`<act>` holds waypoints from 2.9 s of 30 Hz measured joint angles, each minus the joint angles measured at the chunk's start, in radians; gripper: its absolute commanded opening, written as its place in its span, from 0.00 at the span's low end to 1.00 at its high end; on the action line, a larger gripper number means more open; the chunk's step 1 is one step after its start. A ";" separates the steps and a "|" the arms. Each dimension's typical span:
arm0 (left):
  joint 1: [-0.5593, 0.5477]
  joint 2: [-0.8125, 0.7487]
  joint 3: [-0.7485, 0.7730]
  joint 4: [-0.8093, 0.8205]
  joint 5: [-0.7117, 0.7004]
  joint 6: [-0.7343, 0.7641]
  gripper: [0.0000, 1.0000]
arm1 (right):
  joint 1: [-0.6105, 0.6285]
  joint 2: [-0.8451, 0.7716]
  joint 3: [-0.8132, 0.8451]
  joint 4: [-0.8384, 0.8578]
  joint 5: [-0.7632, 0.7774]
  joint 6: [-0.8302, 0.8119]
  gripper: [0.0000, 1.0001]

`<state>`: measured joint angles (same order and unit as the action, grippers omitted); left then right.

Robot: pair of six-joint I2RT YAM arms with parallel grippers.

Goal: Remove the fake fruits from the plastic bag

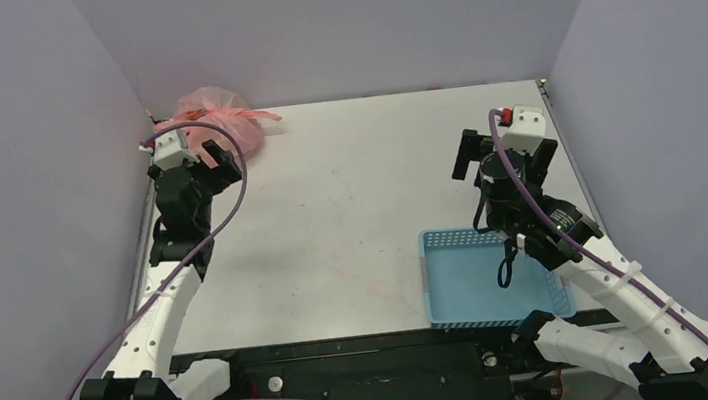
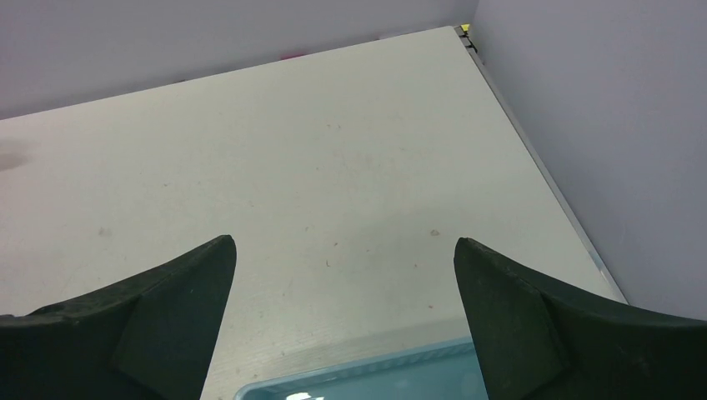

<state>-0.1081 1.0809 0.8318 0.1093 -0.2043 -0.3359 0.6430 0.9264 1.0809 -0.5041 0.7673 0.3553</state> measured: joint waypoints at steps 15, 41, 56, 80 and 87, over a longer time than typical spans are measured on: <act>0.000 0.102 0.002 0.053 0.014 0.012 0.83 | 0.000 0.001 -0.039 -0.013 -0.048 0.060 1.00; 0.181 0.747 0.268 0.145 -0.011 -0.371 0.80 | 0.013 -0.081 -0.246 0.219 -0.344 0.073 1.00; 0.140 1.028 0.681 -0.018 -0.087 -0.319 0.00 | 0.013 -0.195 -0.245 0.196 -0.261 0.001 1.00; -0.366 0.071 -0.209 -0.328 0.053 -0.467 0.00 | 0.069 0.077 -0.179 0.149 -0.546 0.092 0.94; -0.466 -0.223 -0.410 -0.375 0.095 -0.583 0.13 | 0.212 0.152 -0.177 0.144 -0.565 0.127 0.94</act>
<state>-0.5743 0.8577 0.4217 -0.2657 -0.1093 -0.9192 0.8547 1.0786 0.9043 -0.3599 0.2020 0.4820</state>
